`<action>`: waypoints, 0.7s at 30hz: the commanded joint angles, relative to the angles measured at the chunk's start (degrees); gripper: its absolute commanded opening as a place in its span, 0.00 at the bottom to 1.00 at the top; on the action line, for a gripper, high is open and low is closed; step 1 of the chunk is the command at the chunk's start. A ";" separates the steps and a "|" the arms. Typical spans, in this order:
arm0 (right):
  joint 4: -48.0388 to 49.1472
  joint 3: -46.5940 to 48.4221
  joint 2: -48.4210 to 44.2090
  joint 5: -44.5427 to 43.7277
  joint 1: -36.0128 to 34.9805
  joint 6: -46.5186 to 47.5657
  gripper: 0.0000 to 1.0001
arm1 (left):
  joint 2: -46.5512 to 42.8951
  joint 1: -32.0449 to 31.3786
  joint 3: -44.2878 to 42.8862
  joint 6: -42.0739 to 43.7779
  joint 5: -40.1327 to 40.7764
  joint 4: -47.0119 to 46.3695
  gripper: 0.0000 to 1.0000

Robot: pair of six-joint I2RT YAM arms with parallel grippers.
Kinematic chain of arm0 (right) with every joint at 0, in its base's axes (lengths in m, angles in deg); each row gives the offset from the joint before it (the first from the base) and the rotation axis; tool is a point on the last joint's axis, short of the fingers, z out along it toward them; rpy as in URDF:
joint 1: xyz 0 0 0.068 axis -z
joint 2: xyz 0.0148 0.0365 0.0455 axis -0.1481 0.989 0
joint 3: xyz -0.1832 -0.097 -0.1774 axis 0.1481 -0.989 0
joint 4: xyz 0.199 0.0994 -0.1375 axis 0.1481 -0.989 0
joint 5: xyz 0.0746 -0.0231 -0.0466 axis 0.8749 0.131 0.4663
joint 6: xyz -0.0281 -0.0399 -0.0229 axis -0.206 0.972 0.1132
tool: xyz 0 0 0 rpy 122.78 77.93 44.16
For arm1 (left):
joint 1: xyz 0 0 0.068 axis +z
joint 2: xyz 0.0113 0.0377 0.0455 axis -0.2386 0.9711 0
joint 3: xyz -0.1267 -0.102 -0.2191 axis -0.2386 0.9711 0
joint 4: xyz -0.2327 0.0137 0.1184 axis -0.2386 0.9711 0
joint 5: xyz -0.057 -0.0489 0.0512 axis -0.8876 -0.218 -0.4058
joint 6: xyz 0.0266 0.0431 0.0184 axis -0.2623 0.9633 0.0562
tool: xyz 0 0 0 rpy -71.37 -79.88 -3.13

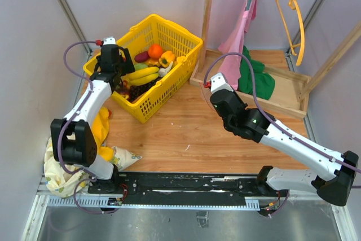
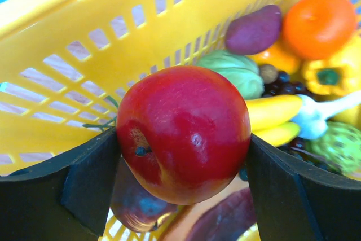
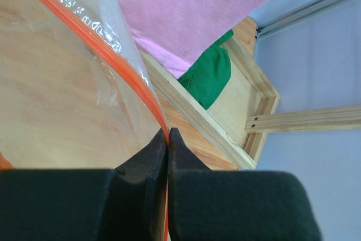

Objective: Place the food in the zip-top bag and seal the zipper
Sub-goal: Pick up the fake fruit from the bin.

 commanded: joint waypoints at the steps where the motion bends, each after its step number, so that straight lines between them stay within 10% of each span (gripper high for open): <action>1: -0.05 0.77 -0.15 -0.72 -0.87 -0.93 0.01 | -5.24 -0.16 0.65 -0.33 -8.46 1.65 0.54; 21: 0.60 2.19 1.91 4.61 -0.86 -4.15 0.01 | -28.20 -13.51 7.77 -5.60 -34.53 0.57 0.51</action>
